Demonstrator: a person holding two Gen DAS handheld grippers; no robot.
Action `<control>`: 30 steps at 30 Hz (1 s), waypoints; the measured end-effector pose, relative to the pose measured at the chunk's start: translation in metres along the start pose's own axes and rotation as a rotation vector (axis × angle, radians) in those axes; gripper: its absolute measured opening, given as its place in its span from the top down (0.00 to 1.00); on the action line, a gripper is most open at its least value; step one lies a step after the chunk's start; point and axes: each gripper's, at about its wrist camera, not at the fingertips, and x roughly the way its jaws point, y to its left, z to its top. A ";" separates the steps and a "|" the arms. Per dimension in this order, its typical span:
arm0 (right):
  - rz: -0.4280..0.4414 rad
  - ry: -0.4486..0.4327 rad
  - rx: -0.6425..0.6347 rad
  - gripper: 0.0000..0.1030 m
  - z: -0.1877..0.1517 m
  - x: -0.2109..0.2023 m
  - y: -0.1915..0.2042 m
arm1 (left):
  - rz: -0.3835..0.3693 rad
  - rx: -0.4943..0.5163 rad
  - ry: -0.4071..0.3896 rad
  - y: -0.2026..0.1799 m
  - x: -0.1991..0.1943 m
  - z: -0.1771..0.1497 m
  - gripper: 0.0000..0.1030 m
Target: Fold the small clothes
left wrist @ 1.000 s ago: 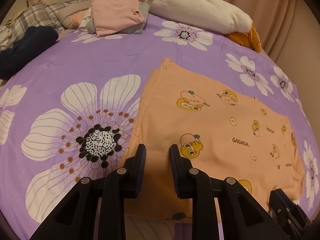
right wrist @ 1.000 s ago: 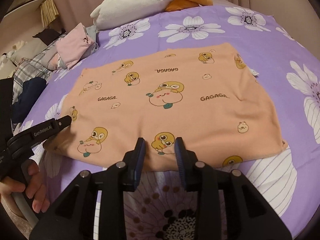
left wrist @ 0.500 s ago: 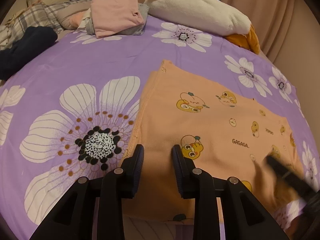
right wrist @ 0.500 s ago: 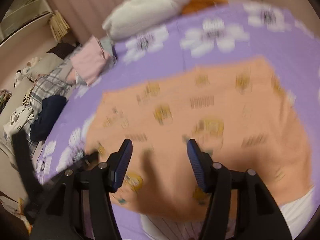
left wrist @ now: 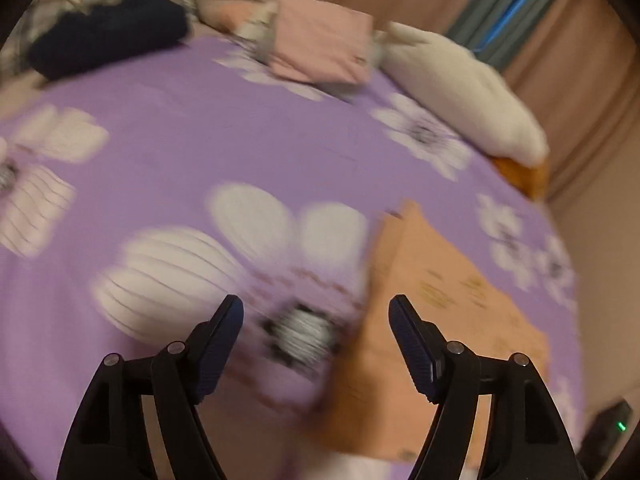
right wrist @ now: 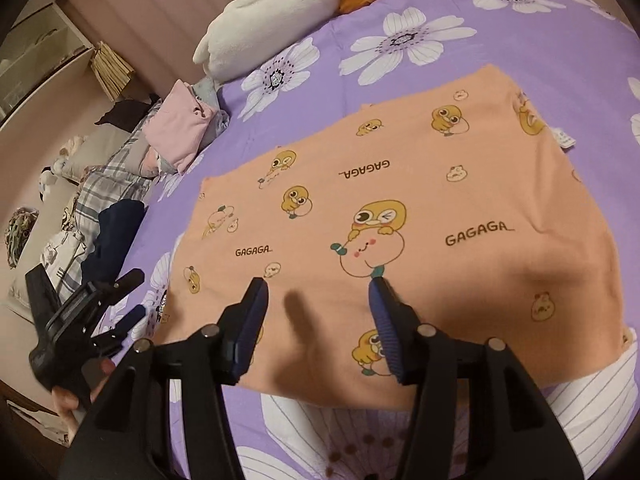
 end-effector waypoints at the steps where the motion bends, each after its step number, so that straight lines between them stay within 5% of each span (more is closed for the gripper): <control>1: 0.002 -0.001 0.005 0.49 0.000 0.000 0.000 | -0.025 0.028 0.023 0.000 0.004 0.006 0.28; 3: -0.006 0.000 -0.007 0.49 -0.002 -0.002 0.002 | -0.164 0.072 0.152 -0.002 0.023 0.013 0.28; 4: -0.014 0.002 -0.018 0.49 -0.003 -0.002 0.004 | -0.301 0.048 0.268 -0.001 0.042 0.013 0.28; 6: -0.031 0.006 -0.040 0.49 -0.003 0.000 0.007 | -0.442 -0.013 0.366 -0.001 0.064 0.010 0.28; 9: -0.046 0.008 -0.060 0.49 -0.003 0.001 0.007 | -0.465 0.046 0.380 -0.015 0.071 0.015 0.28; 12: -0.049 0.014 -0.071 0.49 -0.002 0.002 0.006 | -0.600 0.097 0.480 -0.024 0.087 0.016 0.28; 18: -0.050 0.028 -0.087 0.49 -0.001 0.003 0.006 | -0.838 -0.029 0.556 -0.018 0.091 0.008 0.29; 21: -0.069 0.027 -0.113 0.49 -0.002 0.004 0.010 | -0.820 -0.056 0.580 -0.027 0.098 0.005 0.45; 24: -0.075 0.026 -0.115 0.48 -0.002 0.005 0.010 | -0.611 -0.026 0.596 -0.040 0.106 0.000 0.73; 30: -0.026 0.030 -0.066 0.48 -0.001 0.004 0.002 | -0.632 -0.138 0.577 -0.028 0.112 -0.002 0.76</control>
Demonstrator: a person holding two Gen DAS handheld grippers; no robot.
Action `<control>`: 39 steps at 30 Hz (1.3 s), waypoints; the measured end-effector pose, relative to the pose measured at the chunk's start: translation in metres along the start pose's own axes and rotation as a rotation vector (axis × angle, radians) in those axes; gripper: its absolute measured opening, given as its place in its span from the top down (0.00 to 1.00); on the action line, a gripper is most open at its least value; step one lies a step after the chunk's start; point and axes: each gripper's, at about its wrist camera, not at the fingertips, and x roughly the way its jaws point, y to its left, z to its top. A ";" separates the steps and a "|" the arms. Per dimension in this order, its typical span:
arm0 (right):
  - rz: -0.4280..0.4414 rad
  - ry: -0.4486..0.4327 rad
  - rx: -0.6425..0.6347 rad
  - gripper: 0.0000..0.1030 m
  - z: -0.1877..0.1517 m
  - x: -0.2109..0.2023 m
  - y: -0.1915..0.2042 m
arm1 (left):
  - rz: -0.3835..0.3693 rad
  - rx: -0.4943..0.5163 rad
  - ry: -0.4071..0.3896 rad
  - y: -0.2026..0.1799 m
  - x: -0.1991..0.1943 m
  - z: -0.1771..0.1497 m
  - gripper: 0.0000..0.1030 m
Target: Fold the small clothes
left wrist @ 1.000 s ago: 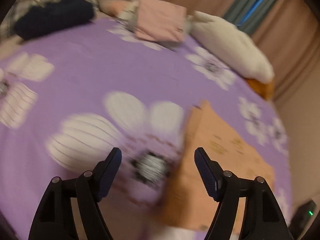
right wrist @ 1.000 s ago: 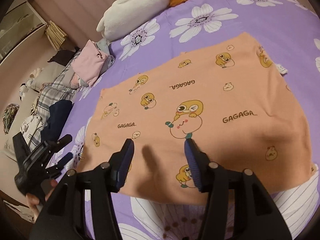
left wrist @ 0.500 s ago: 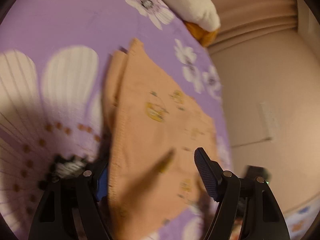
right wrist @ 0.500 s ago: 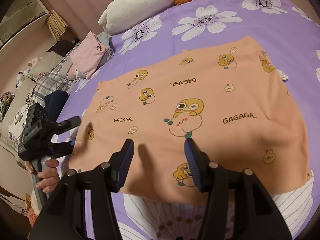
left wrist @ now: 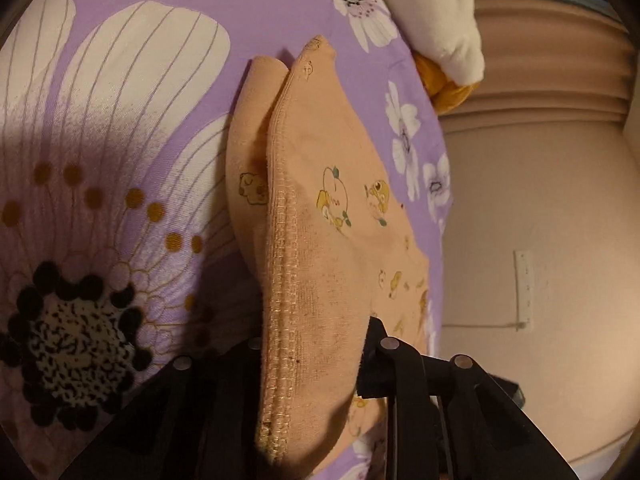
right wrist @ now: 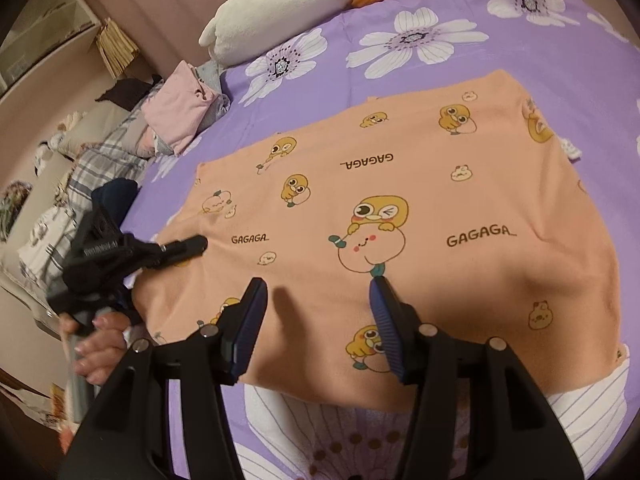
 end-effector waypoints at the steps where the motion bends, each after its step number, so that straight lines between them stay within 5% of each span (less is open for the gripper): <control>1: 0.006 0.001 0.008 0.48 0.000 0.000 -0.001 | 0.005 0.003 0.000 -0.001 0.000 0.000 0.76; 9: 0.038 0.010 0.039 0.48 0.001 -0.001 -0.005 | 0.199 0.036 -0.072 -0.027 -0.013 -0.014 0.76; 15: 0.148 -0.071 0.295 0.49 0.001 -0.027 -0.043 | 0.391 0.263 -0.129 -0.100 0.001 -0.023 0.77; 19: 0.136 -0.186 0.503 0.54 -0.005 -0.050 -0.089 | 0.347 0.525 -0.020 -0.170 0.055 -0.055 0.76; 23: 0.241 -0.228 0.661 0.56 -0.018 -0.057 -0.108 | 0.479 0.679 0.134 -0.176 0.101 -0.088 0.76; 28: 0.214 -0.195 0.616 0.55 -0.016 -0.058 -0.100 | 0.392 0.443 0.091 -0.139 0.063 -0.078 0.73; 33: 0.200 -0.179 0.571 0.48 -0.016 -0.056 -0.094 | 0.453 0.568 -0.093 -0.166 0.010 -0.103 0.41; 37: 0.222 -0.173 0.554 0.44 -0.011 -0.053 -0.095 | 0.350 0.635 -0.116 -0.181 0.008 -0.110 0.35; 39: 0.268 -0.163 0.537 0.44 -0.008 -0.053 -0.093 | 0.365 0.597 -0.126 -0.166 0.014 -0.104 0.35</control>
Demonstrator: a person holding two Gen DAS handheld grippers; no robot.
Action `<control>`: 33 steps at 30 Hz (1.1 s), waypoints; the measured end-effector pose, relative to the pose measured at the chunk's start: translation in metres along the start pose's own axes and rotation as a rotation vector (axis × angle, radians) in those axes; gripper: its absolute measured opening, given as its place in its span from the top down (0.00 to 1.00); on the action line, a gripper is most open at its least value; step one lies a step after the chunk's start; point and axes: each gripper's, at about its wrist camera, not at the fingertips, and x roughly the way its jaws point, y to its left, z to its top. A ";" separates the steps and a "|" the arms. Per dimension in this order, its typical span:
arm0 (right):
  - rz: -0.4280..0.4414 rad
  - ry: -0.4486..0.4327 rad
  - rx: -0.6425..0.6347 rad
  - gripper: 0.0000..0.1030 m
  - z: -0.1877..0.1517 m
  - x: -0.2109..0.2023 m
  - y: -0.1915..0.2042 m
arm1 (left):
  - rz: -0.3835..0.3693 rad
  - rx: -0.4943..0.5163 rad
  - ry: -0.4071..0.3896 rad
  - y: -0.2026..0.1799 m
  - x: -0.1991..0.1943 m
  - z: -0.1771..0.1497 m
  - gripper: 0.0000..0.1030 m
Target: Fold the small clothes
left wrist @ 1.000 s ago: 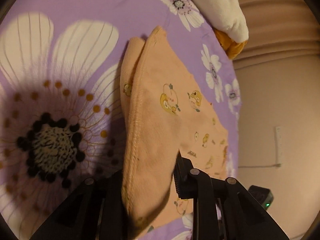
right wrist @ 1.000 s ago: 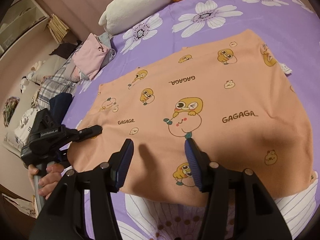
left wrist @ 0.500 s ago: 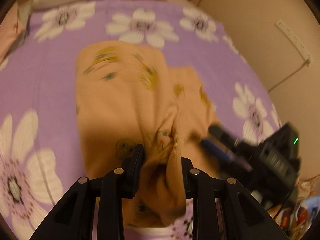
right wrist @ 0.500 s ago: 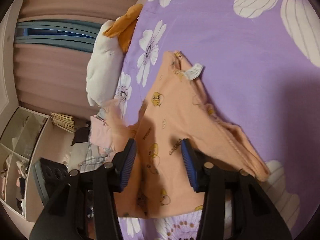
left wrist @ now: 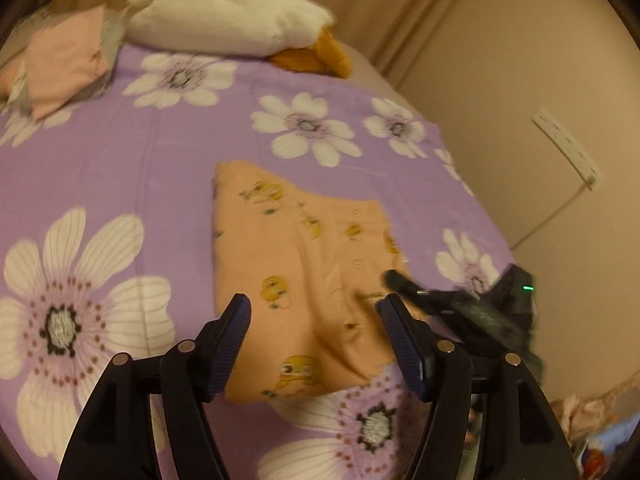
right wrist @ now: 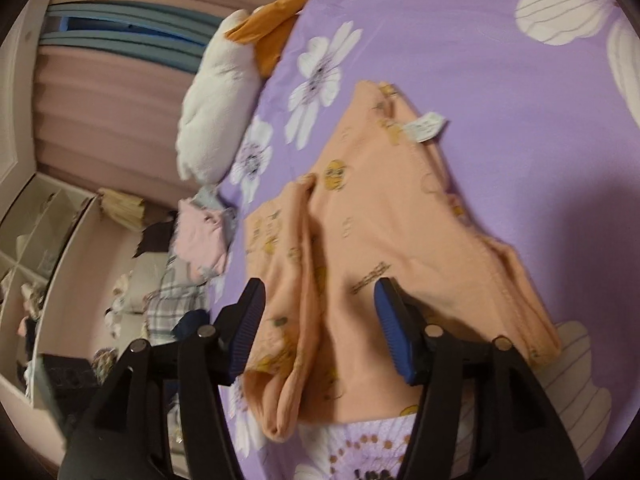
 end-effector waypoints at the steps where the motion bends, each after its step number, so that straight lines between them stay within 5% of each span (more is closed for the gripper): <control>1: 0.026 0.020 -0.006 0.44 0.001 0.001 0.001 | 0.059 -0.041 0.016 0.012 0.011 -0.002 0.35; 5: 0.106 0.033 -0.008 0.44 0.004 0.001 0.006 | 0.328 -0.134 0.055 0.056 0.047 -0.020 0.35; 13: 0.098 0.251 -0.060 0.40 0.017 0.053 0.019 | 0.350 -0.072 -0.002 0.062 0.055 -0.027 0.33; 18: 0.140 0.229 -0.007 0.39 0.012 0.075 0.024 | 0.394 -0.034 -0.008 0.055 0.061 -0.026 0.33; 23: 0.122 0.272 -0.100 0.40 -0.004 0.080 0.041 | 0.357 -0.064 -0.003 0.064 0.054 -0.028 0.33; 26: 0.132 0.299 -0.128 0.49 -0.012 0.081 0.042 | 0.370 -0.048 -0.006 0.062 0.054 -0.029 0.33; 28: 0.047 0.283 -0.191 0.70 -0.018 0.084 0.045 | 0.388 -0.036 -0.010 0.060 0.055 -0.030 0.33; 30: -0.026 0.267 -0.229 0.75 -0.023 0.090 0.046 | 0.401 -0.031 -0.011 0.059 0.057 -0.030 0.33; 33: -0.013 0.245 -0.201 0.78 -0.022 0.090 0.039 | 0.393 -0.033 -0.014 0.060 0.055 -0.030 0.33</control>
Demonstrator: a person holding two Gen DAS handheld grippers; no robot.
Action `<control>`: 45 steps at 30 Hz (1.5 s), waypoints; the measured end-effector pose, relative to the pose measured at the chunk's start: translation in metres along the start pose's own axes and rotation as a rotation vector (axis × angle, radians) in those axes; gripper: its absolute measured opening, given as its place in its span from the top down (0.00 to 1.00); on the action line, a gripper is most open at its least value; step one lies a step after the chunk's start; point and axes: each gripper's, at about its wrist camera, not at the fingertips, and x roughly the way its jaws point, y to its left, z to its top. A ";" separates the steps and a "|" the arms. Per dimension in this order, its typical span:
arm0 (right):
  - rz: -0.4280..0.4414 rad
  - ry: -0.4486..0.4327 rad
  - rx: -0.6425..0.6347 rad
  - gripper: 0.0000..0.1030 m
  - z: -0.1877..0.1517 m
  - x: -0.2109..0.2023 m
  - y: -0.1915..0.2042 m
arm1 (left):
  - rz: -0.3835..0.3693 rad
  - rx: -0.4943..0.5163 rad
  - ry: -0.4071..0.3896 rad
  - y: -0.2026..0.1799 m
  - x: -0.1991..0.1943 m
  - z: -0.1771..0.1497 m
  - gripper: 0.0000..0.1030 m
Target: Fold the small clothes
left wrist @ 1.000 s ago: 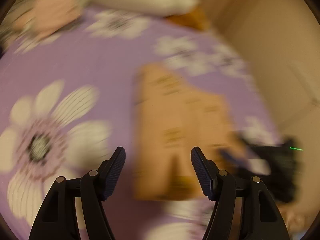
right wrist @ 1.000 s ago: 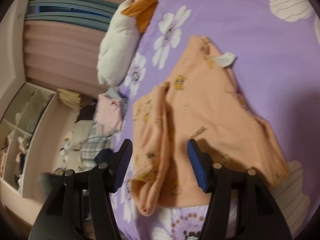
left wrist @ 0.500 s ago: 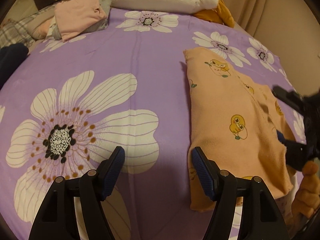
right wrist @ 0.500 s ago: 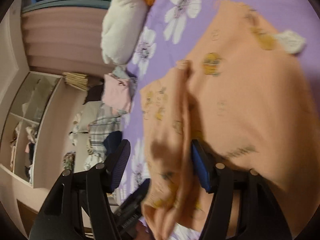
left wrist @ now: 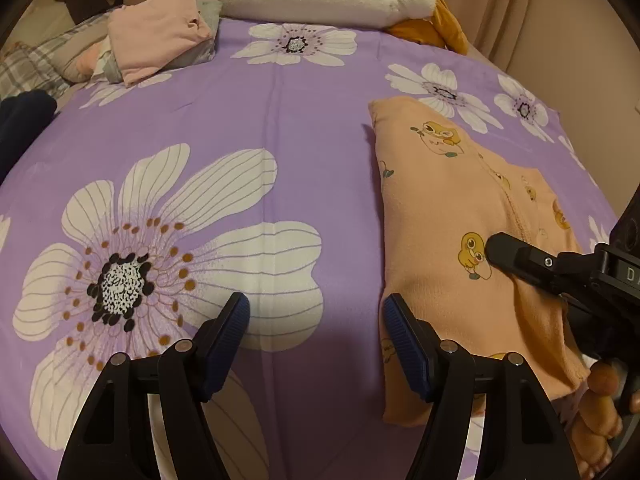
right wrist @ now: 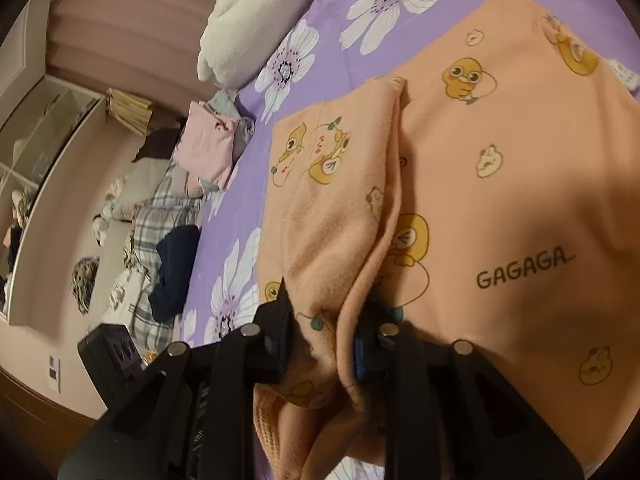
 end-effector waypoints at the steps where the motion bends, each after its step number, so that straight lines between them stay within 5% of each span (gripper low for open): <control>1: 0.007 -0.001 0.011 0.78 0.001 0.001 -0.002 | -0.004 -0.005 0.002 0.001 0.000 0.000 0.33; 15: 0.100 -0.065 0.112 0.82 0.001 -0.021 -0.022 | -0.010 -0.055 0.021 -0.002 -0.006 -0.001 0.33; 22: 0.130 -0.165 0.128 0.83 0.012 -0.050 -0.024 | -0.264 0.072 0.108 -0.034 -0.020 -0.016 0.33; 28: 0.126 -0.221 0.143 0.84 0.017 -0.075 -0.032 | -0.109 0.238 0.061 -0.075 -0.015 -0.032 0.33; 33: 0.124 -0.323 0.132 0.84 0.019 -0.104 -0.034 | -0.172 0.270 0.059 -0.087 -0.020 -0.036 0.33; 38: 0.125 -0.412 0.095 0.89 0.016 -0.134 -0.035 | -0.165 0.166 0.058 -0.082 -0.007 -0.030 0.33; 42: 0.143 -0.351 0.171 0.82 0.018 -0.127 -0.058 | -0.131 0.243 0.039 -0.089 -0.007 -0.034 0.33; 43: 0.123 -0.316 0.208 0.69 0.019 -0.122 -0.065 | -0.126 0.250 0.031 -0.090 -0.008 -0.035 0.33; 45: 0.060 -0.248 0.276 0.63 0.019 -0.110 -0.077 | -0.124 0.247 0.032 -0.089 -0.008 -0.035 0.33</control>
